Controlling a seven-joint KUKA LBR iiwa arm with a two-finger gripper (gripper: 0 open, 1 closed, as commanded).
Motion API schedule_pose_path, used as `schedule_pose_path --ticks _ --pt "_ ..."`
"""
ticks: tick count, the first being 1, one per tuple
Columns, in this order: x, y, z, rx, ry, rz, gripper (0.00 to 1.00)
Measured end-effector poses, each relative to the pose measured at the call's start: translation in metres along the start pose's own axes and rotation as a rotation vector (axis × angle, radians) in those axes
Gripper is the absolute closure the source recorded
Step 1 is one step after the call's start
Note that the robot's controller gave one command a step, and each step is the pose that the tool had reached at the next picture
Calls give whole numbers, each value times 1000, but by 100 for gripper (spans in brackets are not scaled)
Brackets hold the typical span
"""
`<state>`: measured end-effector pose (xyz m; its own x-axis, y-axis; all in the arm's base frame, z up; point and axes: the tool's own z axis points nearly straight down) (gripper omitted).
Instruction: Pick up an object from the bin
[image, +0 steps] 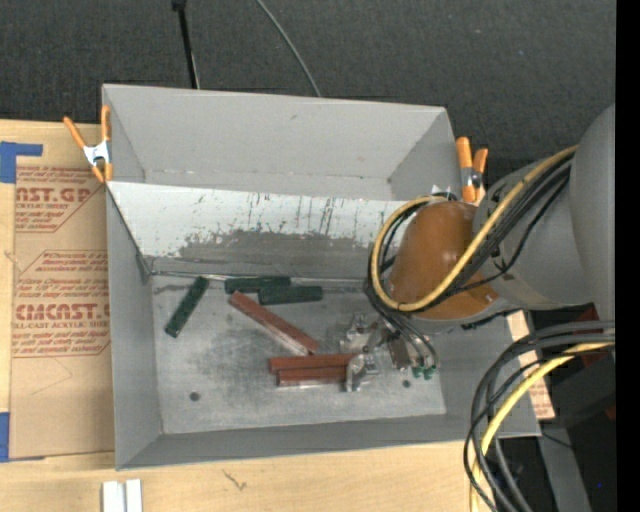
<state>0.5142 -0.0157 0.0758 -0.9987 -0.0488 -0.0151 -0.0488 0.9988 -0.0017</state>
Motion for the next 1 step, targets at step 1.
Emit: schedule_pose_path --ticks 1 --pt "0 0 0 0 0 0 100"
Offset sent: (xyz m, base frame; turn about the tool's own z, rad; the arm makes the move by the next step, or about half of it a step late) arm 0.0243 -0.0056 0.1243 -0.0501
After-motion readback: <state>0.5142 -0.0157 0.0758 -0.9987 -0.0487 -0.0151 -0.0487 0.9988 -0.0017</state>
